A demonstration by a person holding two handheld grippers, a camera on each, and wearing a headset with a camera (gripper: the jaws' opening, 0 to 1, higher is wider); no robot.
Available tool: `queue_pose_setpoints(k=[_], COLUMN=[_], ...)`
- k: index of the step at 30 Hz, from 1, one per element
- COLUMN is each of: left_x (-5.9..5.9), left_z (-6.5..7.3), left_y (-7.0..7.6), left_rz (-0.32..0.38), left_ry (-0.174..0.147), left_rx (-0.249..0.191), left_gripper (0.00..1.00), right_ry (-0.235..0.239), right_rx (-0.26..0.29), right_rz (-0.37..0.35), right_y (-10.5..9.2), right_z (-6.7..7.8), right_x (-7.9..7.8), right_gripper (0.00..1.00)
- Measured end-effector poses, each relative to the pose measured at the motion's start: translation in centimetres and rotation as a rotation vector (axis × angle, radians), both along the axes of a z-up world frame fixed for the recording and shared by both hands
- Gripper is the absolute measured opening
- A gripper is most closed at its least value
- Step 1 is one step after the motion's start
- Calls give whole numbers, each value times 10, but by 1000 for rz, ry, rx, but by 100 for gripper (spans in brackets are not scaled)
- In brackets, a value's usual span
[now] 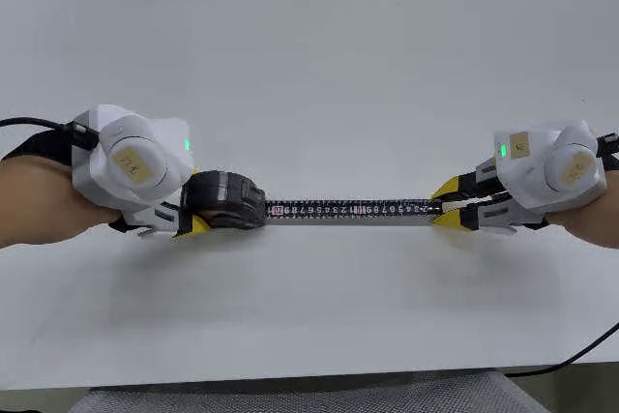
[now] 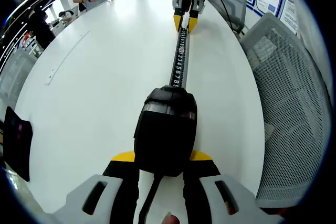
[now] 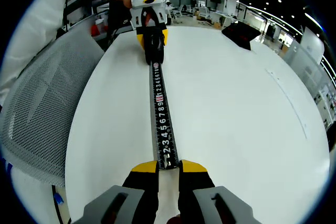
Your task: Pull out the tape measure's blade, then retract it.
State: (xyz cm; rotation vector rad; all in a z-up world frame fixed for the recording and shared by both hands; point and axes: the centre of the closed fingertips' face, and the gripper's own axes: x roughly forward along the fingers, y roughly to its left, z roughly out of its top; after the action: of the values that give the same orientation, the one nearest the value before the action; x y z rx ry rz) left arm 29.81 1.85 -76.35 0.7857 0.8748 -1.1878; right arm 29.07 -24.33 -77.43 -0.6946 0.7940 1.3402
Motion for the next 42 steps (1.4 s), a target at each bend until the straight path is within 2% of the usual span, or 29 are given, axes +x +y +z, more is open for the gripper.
queue_pose_setpoints(k=[24, 42], left_x=[0, 1], left_z=[0, 1], left_y=[0, -3], left_rz=[0, 7], left_ry=[0, -7], left_rx=[3, -3], left_gripper=[27, 28], right_ry=[29, 33], right_rx=[-49, -86], right_rz=[-11, -22], right_y=[-20, -19], right_z=[-2, -2], right_x=[0, 1], right_gripper=[9, 10])
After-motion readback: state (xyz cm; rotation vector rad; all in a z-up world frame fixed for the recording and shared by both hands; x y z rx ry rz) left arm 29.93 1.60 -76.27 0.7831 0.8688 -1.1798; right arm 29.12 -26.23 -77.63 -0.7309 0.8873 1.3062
